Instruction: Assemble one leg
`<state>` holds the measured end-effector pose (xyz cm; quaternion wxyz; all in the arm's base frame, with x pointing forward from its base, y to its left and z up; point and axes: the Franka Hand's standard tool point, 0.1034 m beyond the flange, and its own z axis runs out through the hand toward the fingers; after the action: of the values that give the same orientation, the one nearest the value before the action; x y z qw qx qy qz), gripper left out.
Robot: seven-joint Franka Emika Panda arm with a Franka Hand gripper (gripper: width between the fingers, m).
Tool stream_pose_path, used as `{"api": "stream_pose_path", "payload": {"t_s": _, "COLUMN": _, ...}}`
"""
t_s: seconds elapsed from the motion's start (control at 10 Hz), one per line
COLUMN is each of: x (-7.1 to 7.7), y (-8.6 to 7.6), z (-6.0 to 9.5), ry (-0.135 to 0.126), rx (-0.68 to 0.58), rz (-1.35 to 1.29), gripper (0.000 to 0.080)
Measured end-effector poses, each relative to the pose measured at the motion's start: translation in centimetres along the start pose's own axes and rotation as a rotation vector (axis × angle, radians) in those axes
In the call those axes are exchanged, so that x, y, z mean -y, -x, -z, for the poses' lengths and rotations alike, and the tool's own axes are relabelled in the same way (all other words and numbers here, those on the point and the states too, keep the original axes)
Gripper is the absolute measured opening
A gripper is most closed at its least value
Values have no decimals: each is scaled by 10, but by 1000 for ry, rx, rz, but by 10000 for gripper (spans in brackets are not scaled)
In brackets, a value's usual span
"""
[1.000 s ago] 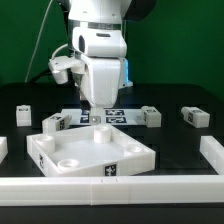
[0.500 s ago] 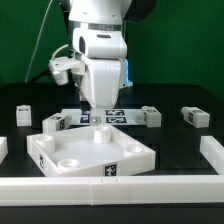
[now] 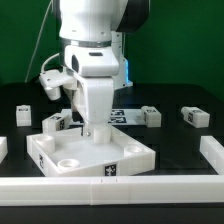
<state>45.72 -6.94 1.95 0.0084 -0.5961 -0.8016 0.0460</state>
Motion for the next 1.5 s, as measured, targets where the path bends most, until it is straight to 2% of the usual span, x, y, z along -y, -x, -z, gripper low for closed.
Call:
{"api": "stream_pose_path", "payload": {"t_s": 0.3, "x": 2, "y": -1, "z": -11, "ry": -14, "rx": -9, "rz": -6, "gripper": 650}}
{"api": "stream_pose_path", "payload": {"t_s": 0.4, "x": 1, "y": -1, "z": -11, "ry": -13, "rx": -9, "rz": -10, "gripper": 525}}
{"api": "stream_pose_path", "payload": {"t_s": 0.5, "x": 1, "y": -1, "z": -10, "ry": -13, "rx": -8, "rz": -22, "gripper": 525}}
{"api": "stream_pose_path", "payload": {"t_s": 0.7, "x": 1, "y": -1, "z": -11, "ry": -13, "rx": -8, "rz": -23, "gripper": 239}}
{"api": "stream_pose_path", "payload": {"t_s": 0.8, "x": 1, "y": -1, "z": -11, "ry": -14, "rx": -9, "rz": -23, "gripper": 239}}
{"api": "stream_pose_path", "payload": {"t_s": 0.9, "x": -1, "y": -1, "z": -10, "ry": -6, "rx": -7, "rz": -24, "gripper": 76}}
{"api": "stream_pose_path", "payload": {"t_s": 1.5, "x": -1, "y": -1, "z": -9, "ry": -3, "rx": -7, "rz": -25, "gripper": 64}}
